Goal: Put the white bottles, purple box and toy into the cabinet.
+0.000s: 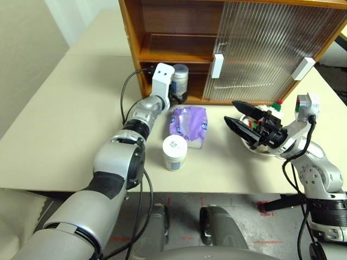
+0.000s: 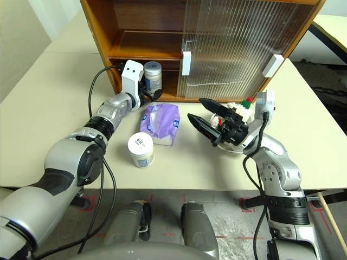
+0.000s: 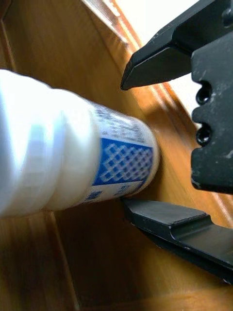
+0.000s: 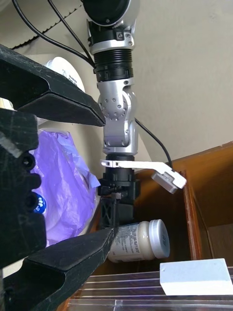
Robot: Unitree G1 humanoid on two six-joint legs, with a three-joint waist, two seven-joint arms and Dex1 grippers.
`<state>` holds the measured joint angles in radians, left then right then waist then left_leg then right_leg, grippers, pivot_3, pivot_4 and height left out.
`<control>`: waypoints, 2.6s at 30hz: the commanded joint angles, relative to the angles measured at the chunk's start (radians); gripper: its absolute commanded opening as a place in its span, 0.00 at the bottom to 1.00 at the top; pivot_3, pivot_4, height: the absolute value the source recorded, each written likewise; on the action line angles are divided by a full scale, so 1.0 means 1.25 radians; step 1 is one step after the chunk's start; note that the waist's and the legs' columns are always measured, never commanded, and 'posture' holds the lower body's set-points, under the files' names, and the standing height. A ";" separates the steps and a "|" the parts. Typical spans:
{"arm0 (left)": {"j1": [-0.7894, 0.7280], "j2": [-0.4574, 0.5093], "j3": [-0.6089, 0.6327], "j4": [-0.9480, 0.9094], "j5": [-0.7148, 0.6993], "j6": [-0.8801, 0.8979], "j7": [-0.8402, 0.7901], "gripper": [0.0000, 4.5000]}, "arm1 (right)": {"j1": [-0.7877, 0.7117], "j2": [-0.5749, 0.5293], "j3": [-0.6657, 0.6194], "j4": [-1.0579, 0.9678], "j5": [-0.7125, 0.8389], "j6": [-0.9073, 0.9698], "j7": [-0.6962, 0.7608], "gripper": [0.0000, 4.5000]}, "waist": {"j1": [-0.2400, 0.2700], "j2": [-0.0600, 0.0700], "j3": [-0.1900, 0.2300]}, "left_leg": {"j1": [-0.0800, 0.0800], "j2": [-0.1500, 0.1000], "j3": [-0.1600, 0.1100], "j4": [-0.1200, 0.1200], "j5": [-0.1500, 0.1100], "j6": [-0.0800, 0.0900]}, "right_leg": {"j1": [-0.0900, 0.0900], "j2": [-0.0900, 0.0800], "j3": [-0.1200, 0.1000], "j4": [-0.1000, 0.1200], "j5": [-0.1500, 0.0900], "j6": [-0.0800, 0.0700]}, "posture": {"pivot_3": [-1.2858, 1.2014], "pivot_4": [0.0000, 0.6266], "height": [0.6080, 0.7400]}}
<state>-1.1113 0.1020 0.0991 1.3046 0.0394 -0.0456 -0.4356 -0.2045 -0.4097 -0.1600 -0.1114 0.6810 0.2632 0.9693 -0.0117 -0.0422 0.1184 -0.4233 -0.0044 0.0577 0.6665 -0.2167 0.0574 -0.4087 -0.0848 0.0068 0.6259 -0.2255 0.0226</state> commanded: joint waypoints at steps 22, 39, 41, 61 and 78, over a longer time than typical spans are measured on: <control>0.118 0.037 -0.002 -0.146 -0.047 -0.080 -0.089 0.99 | 0.007 0.019 0.006 0.014 -0.014 -0.031 0.014 1.00 | 0.000 0.001 0.000 | 0.000 0.000 0.000 0.001 0.000 0.000 | 0.000 -0.001 0.000 0.000 0.001 -0.001 | 0.49 0.16 1.00; 0.086 0.044 -0.009 -0.134 -0.042 -0.120 0.025 0.01 | -0.026 0.032 0.002 0.052 -0.014 -0.048 0.022 1.00 | -0.006 0.001 -0.001 | 0.001 0.001 0.000 0.001 0.000 0.000 | 0.000 0.000 0.001 0.001 0.003 -0.001 | 0.50 0.15 1.00; 0.080 0.042 -0.012 -0.126 -0.037 -0.118 0.042 0.01 | -0.025 0.035 0.003 0.052 -0.014 -0.050 0.021 1.00 | -0.006 0.001 0.000 | 0.001 0.001 0.000 0.001 0.000 0.000 | 0.000 0.000 0.001 0.001 0.003 -0.001 | 0.50 0.15 1.00; -0.003 0.027 -0.032 -0.017 -0.012 -0.065 0.094 0.01 | 0.051 0.029 -0.019 -0.053 0.003 -0.034 -0.026 1.00 | -0.024 0.001 0.000 | 0.000 0.000 0.003 0.001 0.002 0.001 | 0.000 -0.001 0.001 -0.001 0.004 0.000 | 0.45 0.16 1.00; -0.046 -0.021 -0.034 0.002 -0.009 -0.037 0.033 0.01 | 0.052 0.014 -0.019 -0.066 0.011 -0.036 -0.039 1.00 | -0.066 0.001 -0.002 | 0.000 0.000 0.004 0.001 0.002 0.001 | 0.000 -0.001 0.002 0.000 0.004 0.001 | 0.45 0.11 1.00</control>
<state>-1.1520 0.0844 0.0592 1.2800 0.0130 -0.1023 -0.3870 -0.1368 -0.3844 -0.1723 -0.1715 0.6829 0.2166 0.9235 -0.0937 -0.0409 0.1164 -0.4228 -0.0041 0.0622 0.6674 -0.2142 0.0592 -0.4085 -0.0856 0.0089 0.6253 -0.2200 0.0243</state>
